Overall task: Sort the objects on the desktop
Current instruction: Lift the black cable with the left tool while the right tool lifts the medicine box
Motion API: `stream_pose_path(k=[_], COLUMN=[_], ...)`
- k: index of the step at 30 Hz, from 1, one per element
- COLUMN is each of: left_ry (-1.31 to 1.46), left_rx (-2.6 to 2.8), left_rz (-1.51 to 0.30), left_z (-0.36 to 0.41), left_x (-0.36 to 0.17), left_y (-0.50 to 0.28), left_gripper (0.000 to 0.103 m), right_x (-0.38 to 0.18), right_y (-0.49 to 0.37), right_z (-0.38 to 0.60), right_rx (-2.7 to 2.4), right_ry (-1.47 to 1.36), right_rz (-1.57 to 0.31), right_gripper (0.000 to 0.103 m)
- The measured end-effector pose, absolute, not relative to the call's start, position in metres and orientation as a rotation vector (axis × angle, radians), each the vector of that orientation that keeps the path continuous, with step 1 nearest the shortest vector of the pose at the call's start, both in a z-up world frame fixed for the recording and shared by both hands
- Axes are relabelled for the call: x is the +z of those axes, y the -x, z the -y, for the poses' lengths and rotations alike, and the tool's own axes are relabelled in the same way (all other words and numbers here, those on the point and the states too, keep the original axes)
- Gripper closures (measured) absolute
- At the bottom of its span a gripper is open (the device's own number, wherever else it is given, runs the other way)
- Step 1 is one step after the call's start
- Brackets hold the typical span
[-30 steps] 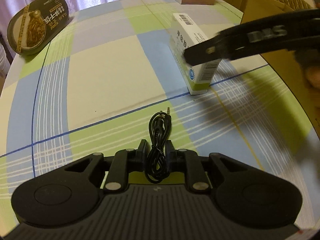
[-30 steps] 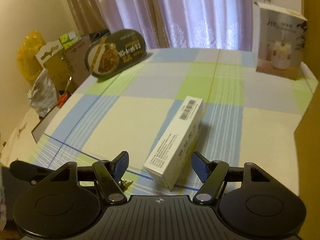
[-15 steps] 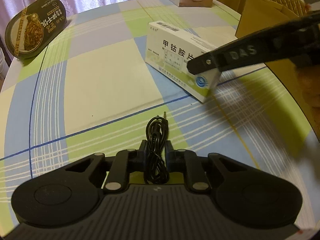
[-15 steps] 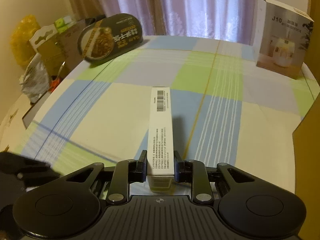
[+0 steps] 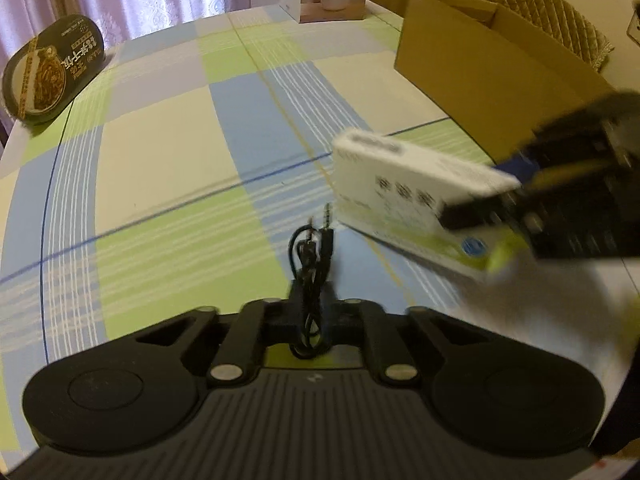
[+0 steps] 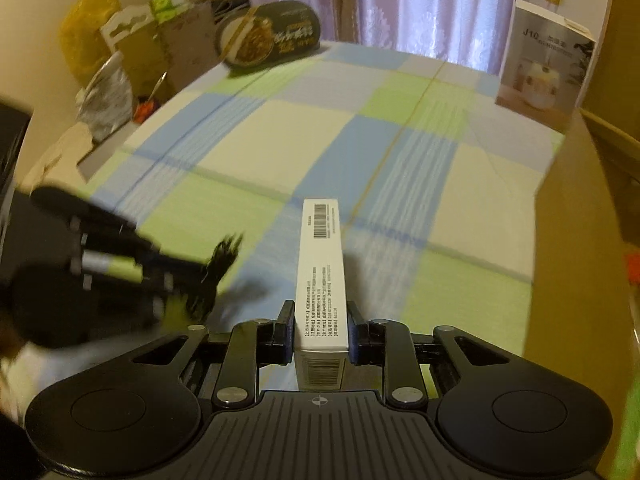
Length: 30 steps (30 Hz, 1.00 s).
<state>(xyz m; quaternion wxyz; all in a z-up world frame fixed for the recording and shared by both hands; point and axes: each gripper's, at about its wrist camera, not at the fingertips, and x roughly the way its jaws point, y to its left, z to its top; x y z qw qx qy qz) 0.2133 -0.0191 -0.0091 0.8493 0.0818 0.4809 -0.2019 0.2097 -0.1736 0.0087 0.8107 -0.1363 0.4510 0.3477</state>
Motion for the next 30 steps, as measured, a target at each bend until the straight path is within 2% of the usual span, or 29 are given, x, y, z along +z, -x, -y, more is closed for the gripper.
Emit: stream_pose_path(k=[4, 7, 9, 12, 15, 22, 25, 26, 27, 30], left_ry=[-0.171, -0.188, -0.175, -0.164, -0.186, -0.251, -0.26, -0.261, -0.259, -0.247], left_rx=[-0.443, -0.438, -0.435, -0.416, -0.419, -0.474, -0.477, -0.48, -0.481, -0.48], left_rz=[-1.037, -1.03, -1.007, -0.974, -0.965, -1.016, -1.026, -1.029, -1.034, -1.04], left_z=[0.026, 0.03, 0.027, 0.019, 0.019, 0.033, 0.034, 0.034, 0.034, 0.031], left_x=[-0.014, -0.019, -0.017, -0.013, -0.016, -0.039, -0.039, -0.039, -0.039, -0.035], left_y=[-0.192, -0.187, -0.189, -0.197, -0.207, -0.224, -0.227, -0.227, -0.228, -0.229], left_gripper=[0.099, 0.097, 0.095, 0.089, 0.083, 0.083, 0.084, 0.091, 0.091, 0.092], right_x=[0.002, -0.003, -0.003, -0.004, -0.008, -0.017, -0.021, -0.023, -0.024, -0.022], right_y=[-0.18, -0.175, -0.18, -0.188, -0.193, -0.203, -0.208, -0.21, -0.212, -0.214], right_z=[0.184, 0.18, 0.18, 0.179, 0.174, 0.156, 0.152, 0.151, 0.15, 0.151], right_rx=[0.778, 0.783, 0.765, 0.755, 0.765, 0.79, 0.795, 0.797, 0.802, 0.801], right_ry=[0.315, 0.345, 0.339, 0.32, 0.324, 0.364, 0.377, 0.381, 0.383, 0.389], right_rz=[-0.996, -0.996, -0.985, -0.977, -0.986, -1.02, -1.038, -1.045, -1.052, -1.044], right_gripper=[0.081, 0.075, 0.055, 0.051, 0.051, 0.053, 0.068, 0.077, 0.081, 0.081])
